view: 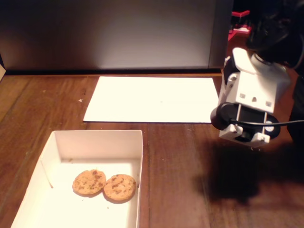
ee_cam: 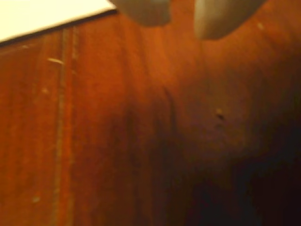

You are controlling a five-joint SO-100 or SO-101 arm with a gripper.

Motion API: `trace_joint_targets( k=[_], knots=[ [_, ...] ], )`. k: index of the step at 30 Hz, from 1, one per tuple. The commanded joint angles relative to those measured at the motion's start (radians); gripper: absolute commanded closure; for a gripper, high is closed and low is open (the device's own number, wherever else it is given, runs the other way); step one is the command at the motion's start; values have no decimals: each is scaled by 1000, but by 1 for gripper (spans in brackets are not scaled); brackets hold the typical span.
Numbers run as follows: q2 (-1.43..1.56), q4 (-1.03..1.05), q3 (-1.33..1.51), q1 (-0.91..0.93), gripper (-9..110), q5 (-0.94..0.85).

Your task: Grasp a mini cookies block and put it in the white box.

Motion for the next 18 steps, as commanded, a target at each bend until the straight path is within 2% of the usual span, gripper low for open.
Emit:
trace_joint_targets(
  k=[1,9,18],
  knots=[
    [193,-12,69,15,101,-31],
    [523,107,218,23,102,-81],
    [581,133,273,15,102,-61]
  ],
)
